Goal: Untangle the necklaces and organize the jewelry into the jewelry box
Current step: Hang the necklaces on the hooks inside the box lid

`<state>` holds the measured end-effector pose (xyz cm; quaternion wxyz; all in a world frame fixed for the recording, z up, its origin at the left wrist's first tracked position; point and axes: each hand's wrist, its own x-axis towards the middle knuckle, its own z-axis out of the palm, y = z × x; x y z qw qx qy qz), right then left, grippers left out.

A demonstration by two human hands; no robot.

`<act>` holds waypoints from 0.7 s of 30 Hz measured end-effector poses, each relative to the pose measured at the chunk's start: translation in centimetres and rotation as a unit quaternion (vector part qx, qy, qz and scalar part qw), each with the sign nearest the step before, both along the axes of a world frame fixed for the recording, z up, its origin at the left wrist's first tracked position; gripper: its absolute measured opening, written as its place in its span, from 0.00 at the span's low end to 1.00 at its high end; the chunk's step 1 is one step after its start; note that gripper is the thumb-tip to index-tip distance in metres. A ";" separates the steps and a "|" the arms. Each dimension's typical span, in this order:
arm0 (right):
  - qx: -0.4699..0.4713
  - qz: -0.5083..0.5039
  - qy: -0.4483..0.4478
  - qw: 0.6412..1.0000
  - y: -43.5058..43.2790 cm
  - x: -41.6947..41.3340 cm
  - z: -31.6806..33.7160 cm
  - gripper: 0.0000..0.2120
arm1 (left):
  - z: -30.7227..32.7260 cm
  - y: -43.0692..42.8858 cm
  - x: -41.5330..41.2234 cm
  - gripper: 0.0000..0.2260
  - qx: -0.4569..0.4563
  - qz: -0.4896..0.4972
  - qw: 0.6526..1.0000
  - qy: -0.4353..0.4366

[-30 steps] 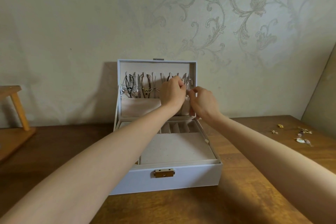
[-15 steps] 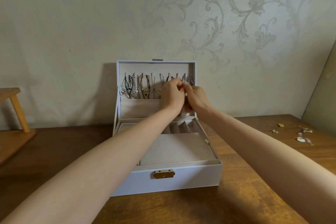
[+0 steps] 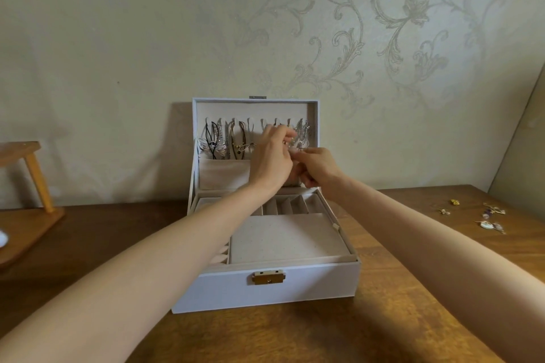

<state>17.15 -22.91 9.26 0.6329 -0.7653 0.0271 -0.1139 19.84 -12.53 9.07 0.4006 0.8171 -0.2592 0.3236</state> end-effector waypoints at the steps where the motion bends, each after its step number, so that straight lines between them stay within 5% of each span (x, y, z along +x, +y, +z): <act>1: -0.035 -0.008 -0.004 0.999 0.0 -0.2 0.0 0.13 | 0.0 0.1 0.1 0.17 0.039 -0.019 0.999 -0.017; 5: -0.277 -0.045 -0.020 0.959 -0.1 -0.7 -0.7 0.10 | -0.3 0.4 0.8 0.16 0.177 -0.054 0.982 -0.021; 8: -0.354 -0.050 -0.036 0.933 -0.5 -1.0 -0.9 0.09 | -0.9 0.9 1.3 0.13 0.180 -0.050 0.982 0.002; 16: -0.159 0.031 -0.041 0.986 -2.3 -1.4 1.3 0.09 | -1.0 1.1 1.0 0.08 0.182 0.031 0.982 -0.024; 21: -0.163 -0.025 -0.077 0.983 -2.7 -0.1 2.1 0.10 | -0.4 0.8 0.8 0.08 0.172 0.064 0.983 -0.015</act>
